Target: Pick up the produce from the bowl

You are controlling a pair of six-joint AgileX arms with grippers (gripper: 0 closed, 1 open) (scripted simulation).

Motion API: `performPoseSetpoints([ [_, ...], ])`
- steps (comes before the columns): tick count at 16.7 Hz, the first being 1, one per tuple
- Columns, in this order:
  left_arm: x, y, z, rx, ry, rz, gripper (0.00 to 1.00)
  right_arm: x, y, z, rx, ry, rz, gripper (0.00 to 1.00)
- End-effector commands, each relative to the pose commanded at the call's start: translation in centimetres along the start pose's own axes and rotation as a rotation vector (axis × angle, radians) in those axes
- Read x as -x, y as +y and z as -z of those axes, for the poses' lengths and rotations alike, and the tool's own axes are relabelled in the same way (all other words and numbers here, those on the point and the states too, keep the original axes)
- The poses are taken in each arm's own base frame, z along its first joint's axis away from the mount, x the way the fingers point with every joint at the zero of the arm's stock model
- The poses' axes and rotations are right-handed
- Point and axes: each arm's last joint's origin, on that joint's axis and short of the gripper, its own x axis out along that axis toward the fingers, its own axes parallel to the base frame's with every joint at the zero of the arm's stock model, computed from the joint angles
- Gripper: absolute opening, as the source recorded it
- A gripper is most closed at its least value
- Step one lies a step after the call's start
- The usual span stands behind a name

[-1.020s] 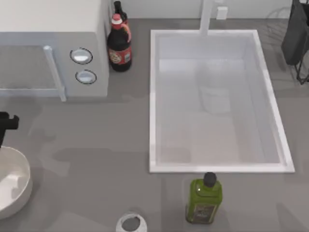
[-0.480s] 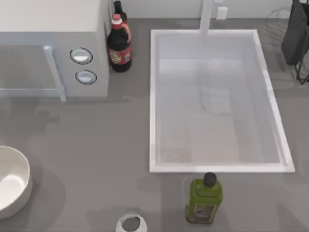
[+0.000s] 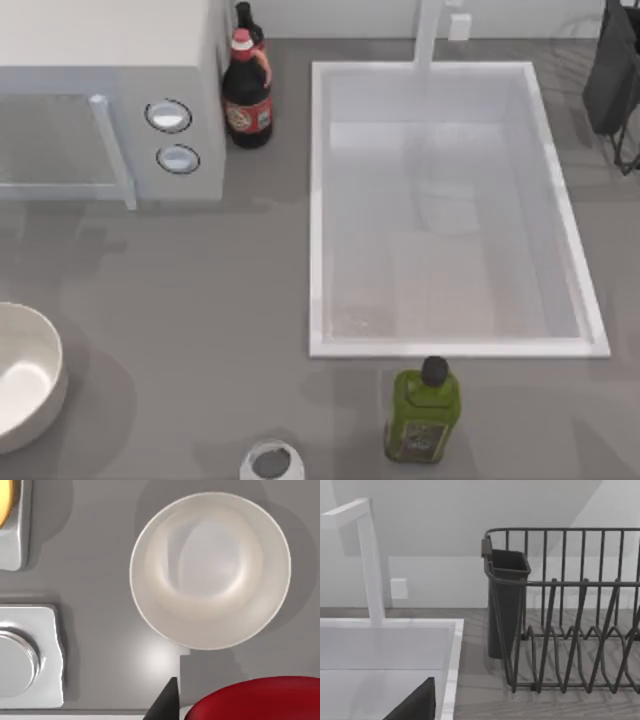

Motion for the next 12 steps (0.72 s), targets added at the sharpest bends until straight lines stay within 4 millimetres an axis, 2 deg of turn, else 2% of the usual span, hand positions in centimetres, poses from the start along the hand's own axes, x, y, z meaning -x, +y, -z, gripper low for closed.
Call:
performPoseSetpoints([
  [2,-0.9,-1.3,-0.9,0.0,0.015,0.005,0.0,0.0,0.0,0.0,0.0,0.0,0.0,1.0],
  [4,-2.4,-3.8,-2.0,0.001,0.034,0.011,0.0,0.0,0.0,0.0,0.0,0.0,0.0,1.0],
  [7,-5.1,-9.6,-2.8,0.0,0.064,0.014,0.0,0.0,0.0,0.0,0.0,0.0,0.0,1.0],
  [10,-7.8,-15.5,-2.0,0.0,0.089,0.008,0.0,0.0,0.0,0.0,0.0,0.0,0.0,1.0],
  [12,-9.2,-18.1,-1.3,0.0,0.096,0.003,0.0,0.0,0.0,0.0,0.0,0.0,0.0,1.0],
])
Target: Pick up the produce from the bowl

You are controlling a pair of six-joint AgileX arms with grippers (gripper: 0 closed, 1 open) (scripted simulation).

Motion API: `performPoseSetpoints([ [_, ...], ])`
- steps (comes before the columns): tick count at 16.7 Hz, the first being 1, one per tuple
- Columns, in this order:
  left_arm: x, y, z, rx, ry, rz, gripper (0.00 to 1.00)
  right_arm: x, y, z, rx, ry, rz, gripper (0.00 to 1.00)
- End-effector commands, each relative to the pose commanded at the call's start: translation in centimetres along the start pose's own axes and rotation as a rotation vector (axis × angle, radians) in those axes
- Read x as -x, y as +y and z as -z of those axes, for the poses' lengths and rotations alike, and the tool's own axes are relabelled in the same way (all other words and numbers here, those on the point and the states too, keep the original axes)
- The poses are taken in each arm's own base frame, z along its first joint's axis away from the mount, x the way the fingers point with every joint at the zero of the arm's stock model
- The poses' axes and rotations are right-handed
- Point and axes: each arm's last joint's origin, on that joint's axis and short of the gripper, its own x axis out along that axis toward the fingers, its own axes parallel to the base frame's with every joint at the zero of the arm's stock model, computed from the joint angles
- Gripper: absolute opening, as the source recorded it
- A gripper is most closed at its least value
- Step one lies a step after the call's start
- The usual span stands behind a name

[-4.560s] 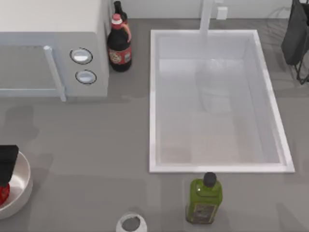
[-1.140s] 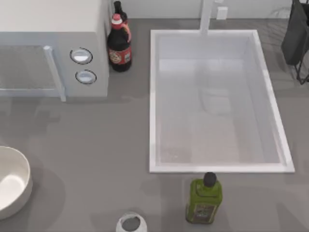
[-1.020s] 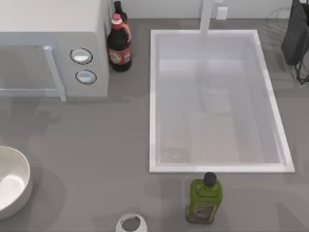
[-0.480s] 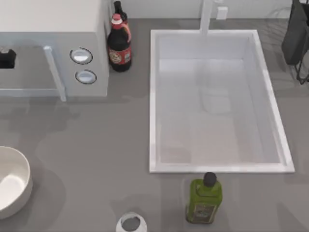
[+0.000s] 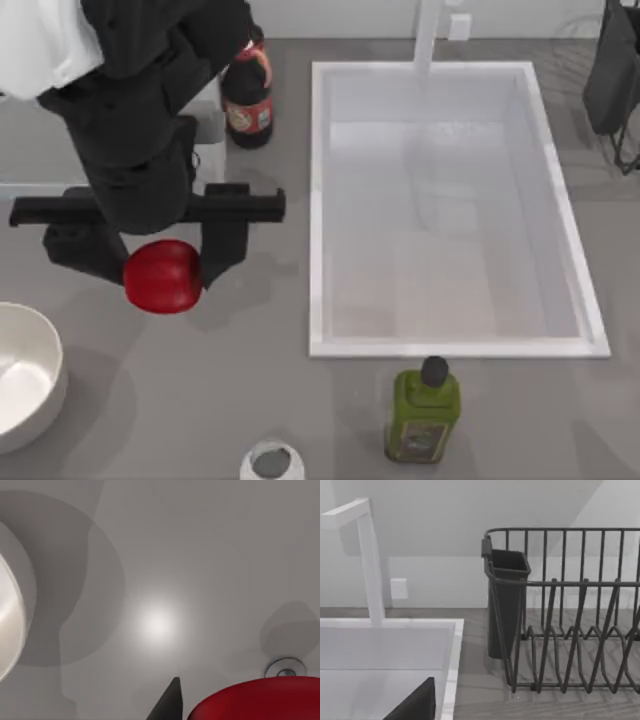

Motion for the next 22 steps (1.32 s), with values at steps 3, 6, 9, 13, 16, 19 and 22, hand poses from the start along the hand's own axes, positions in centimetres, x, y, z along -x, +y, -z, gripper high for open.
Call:
performPoseSetpoints([
  [3,-0.9,-1.3,0.5,0.0,0.002,-0.002,0.0,0.0,0.0,0.0,0.0,0.0,0.0,1.0],
  [6,-0.7,-1.2,0.5,0.001,-0.001,0.001,0.0,0.0,0.0,0.0,0.0,0.0,0.0,1.0],
  [9,-1.9,-1.3,0.3,0.001,0.004,-0.003,0.0,0.0,0.0,0.0,0.0,0.0,0.0,1.0],
  [13,-6.4,-1.6,0.0,0.001,-0.005,0.003,0.0,0.0,0.0,0.0,0.0,0.0,0.0,1.0],
  [16,-10.0,-1.5,0.1,0.001,-0.01,0.006,0.0,0.0,0.0,0.0,0.0,0.0,0.0,1.0],
  [19,-11.9,-1.3,0.5,0.0,0.002,-0.002,0.0,0.0,0.0,0.0,0.0,0.0,0.0,1.0],
  [22,-11.9,-1.3,0.5,0.0,0.002,-0.002,0.0,0.0,0.0,0.0,0.0,0.0,0.0,1.0],
])
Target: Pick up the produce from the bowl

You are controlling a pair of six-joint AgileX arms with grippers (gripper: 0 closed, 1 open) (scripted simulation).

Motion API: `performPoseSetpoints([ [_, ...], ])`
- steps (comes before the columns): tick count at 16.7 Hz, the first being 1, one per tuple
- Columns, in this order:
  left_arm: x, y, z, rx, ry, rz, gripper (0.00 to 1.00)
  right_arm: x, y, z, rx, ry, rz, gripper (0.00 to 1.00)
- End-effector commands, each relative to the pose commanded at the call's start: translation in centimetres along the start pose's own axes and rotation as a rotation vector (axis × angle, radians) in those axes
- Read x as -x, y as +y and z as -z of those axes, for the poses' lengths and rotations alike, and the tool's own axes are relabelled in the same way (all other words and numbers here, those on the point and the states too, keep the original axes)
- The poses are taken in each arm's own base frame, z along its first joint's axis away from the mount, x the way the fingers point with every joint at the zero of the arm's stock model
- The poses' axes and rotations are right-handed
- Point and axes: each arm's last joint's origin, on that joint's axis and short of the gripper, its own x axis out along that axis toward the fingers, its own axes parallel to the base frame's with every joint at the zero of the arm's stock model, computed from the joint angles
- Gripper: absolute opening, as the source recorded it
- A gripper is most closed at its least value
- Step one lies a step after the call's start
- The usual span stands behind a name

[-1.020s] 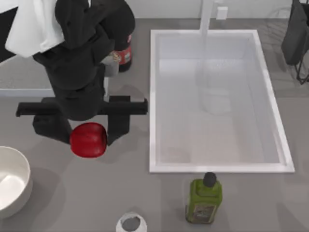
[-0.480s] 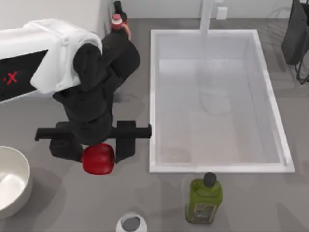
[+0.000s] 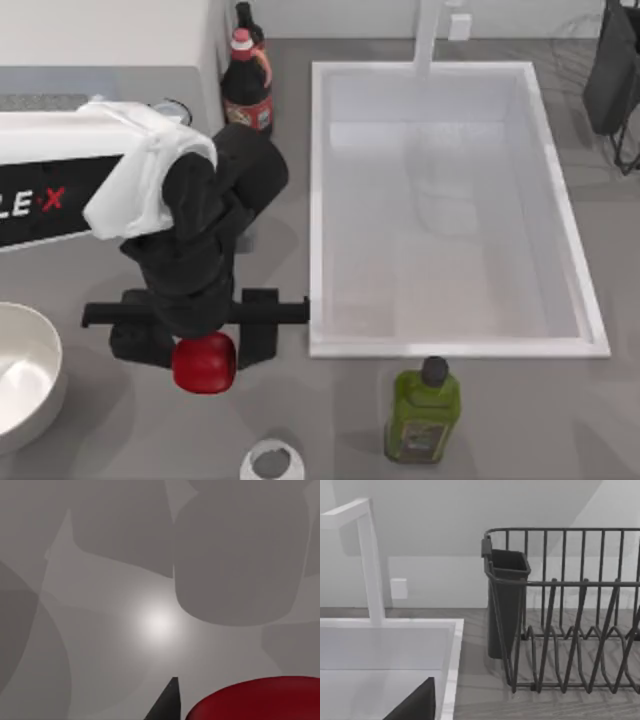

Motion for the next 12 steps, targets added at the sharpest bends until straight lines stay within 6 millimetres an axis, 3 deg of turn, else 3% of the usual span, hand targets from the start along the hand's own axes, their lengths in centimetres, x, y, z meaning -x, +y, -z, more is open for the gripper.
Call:
performPoseSetpoints([
  [1,0.0,0.0,0.0,0.0,0.0,0.0,0.0,0.0,0.0,0.0,0.0,0.0,0.0,1.0],
  [12,0.0,0.0,0.0,0.0,0.0,0.0,0.83,0.0,0.0,0.0,0.0,0.0,0.0,1.0],
])
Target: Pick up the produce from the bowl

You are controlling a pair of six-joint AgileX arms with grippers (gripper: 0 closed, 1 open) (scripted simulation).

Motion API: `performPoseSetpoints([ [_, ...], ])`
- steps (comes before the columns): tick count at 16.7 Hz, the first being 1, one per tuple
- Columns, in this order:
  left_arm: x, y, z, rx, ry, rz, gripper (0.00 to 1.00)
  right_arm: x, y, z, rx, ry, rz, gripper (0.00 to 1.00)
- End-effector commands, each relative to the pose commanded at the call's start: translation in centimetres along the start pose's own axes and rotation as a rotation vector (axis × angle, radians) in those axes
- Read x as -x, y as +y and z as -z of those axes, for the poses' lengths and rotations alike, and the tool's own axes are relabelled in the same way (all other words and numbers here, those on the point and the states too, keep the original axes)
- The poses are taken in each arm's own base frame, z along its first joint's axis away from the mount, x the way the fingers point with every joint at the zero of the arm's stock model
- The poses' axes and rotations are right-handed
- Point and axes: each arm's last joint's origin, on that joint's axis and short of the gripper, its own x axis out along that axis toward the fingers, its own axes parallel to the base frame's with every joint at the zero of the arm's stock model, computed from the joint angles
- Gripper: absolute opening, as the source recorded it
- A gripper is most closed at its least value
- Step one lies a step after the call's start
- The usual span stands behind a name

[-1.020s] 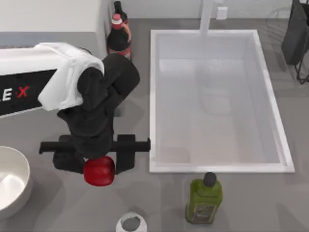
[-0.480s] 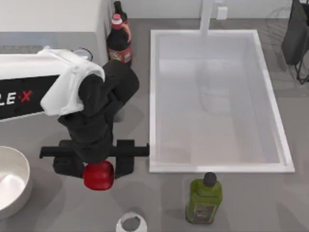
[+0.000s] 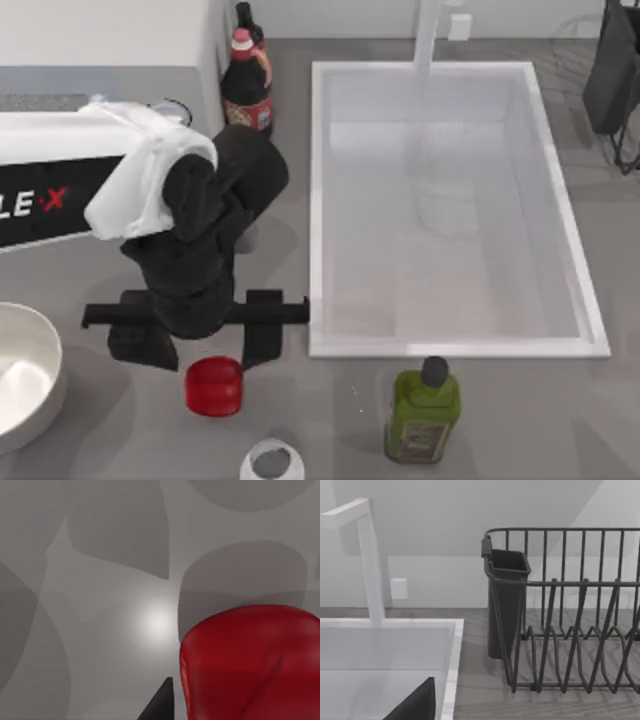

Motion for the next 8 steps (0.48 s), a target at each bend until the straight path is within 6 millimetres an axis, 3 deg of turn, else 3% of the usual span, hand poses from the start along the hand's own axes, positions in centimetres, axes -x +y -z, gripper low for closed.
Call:
performPoseSetpoints([
  [2,0.0,0.0,0.0,0.0,0.0,0.0,0.98,0.0,0.0,0.0,0.0,0.0,0.0,1.0],
  [8,0.0,0.0,0.0,0.0,0.0,0.0,1.0,0.0,0.0,0.0,0.0,0.0,0.0,1.0],
])
